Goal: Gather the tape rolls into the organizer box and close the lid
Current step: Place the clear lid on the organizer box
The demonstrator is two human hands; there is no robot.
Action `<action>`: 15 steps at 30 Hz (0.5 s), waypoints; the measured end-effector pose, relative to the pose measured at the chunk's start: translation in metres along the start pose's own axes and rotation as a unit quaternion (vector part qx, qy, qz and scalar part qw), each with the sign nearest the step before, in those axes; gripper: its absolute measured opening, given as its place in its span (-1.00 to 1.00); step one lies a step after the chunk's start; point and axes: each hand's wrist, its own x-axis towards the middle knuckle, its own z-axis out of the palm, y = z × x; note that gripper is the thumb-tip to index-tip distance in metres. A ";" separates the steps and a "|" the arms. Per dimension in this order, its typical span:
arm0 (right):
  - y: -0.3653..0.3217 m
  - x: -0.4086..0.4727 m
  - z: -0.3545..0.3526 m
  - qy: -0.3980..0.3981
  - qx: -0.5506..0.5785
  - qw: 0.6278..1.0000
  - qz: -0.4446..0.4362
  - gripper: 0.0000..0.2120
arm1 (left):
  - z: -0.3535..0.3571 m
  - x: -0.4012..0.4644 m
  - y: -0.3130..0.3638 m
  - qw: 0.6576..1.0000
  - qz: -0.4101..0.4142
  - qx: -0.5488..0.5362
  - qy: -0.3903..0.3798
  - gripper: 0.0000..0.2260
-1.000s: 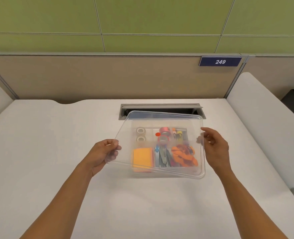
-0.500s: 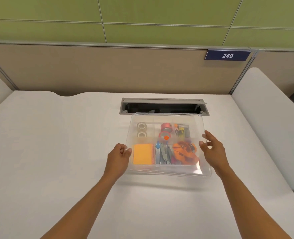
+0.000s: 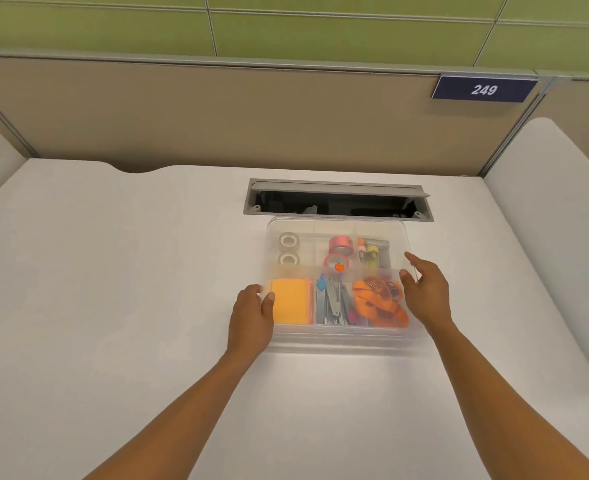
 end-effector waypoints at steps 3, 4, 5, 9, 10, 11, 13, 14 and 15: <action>0.004 0.003 0.004 0.005 0.002 1.000 0.004 -0.67 | 0.004 0.002 0.001 1.000 -0.006 -0.005 0.006 -0.63; 0.005 0.004 0.004 0.008 0.002 1.000 0.004 -0.68 | 0.005 0.003 0.001 1.000 -0.008 -0.006 0.008 -0.63; 0.006 0.005 0.005 0.011 -0.001 1.000 0.003 -0.69 | 0.005 0.005 0.001 1.000 -0.007 -0.007 0.010 -0.62; 0.007 0.008 0.010 0.025 0.000 1.000 0.003 -0.71 | 0.006 0.009 0.000 1.000 -0.013 0.005 0.005 -0.59; 0.007 0.009 0.011 0.029 0.002 1.000 0.006 -0.71 | 0.007 0.010 0.001 1.000 -0.016 0.009 0.004 -0.59; 0.008 0.009 0.012 0.032 0.004 0.999 0.007 -0.71 | 0.007 0.011 0.001 1.000 -0.019 0.012 0.003 -0.58; 0.009 0.008 0.014 0.037 0.002 0.999 0.004 -0.69 | 0.009 0.010 0.001 1.000 -0.022 0.013 0.002 -0.57; 0.009 0.008 0.015 0.039 -0.002 0.999 0.005 -0.68 | 0.010 0.009 0.000 1.000 -0.022 0.012 0.002 -0.57; 0.009 0.008 0.015 0.040 -0.008 0.999 0.007 -0.67 | 0.011 0.009 0.000 1.000 -0.023 0.011 0.003 -0.57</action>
